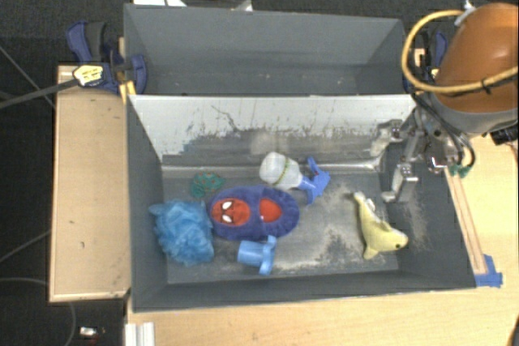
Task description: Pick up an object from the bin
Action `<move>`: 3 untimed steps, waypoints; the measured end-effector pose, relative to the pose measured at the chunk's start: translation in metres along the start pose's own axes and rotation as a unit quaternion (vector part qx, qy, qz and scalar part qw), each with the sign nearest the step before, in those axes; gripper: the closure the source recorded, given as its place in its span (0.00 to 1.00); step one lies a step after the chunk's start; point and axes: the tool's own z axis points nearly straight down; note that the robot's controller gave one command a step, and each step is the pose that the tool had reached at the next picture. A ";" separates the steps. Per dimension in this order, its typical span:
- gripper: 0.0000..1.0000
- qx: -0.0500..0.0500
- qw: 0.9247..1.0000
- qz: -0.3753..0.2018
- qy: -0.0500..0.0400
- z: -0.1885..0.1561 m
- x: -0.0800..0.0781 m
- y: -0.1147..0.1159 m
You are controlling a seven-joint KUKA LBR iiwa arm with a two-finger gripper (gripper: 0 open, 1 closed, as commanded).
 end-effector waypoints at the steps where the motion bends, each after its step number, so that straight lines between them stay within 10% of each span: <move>1: 0.00 0.001 1.000 -0.001 -0.004 -0.005 -0.001 0.000; 2: 0.00 0.001 1.000 0.013 -0.006 0.075 0.017 -0.020; 3: 0.00 0.002 0.999 -0.046 -0.009 0.074 0.044 -0.047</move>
Offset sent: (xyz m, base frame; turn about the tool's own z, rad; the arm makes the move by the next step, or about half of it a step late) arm -0.0401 -0.0406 -0.1642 0.0474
